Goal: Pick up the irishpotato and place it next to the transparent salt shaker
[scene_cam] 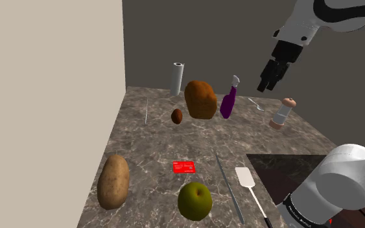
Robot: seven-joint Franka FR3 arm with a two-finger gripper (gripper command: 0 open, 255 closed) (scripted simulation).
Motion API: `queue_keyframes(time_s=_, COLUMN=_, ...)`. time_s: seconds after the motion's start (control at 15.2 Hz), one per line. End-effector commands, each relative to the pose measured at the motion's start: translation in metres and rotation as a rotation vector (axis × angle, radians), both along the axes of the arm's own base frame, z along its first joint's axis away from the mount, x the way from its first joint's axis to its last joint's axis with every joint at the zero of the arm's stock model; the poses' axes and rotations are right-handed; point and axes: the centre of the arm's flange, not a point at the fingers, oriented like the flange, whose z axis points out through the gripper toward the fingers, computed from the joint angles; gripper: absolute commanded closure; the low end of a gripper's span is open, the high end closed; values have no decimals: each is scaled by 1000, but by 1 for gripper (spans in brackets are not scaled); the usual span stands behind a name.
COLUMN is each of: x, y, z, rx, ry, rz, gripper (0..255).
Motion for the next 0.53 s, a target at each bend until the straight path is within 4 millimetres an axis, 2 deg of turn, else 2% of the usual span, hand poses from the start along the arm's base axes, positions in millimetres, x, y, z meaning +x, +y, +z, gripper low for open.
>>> queue_keyframes(time_s=0.0, x=0, y=0, z=0, rx=0, ry=0, rz=0, gripper=0)
queue_keyframes(time_s=0.46, x=70, y=31, z=-52, rx=-10, ry=1, rz=-21, gripper=0)
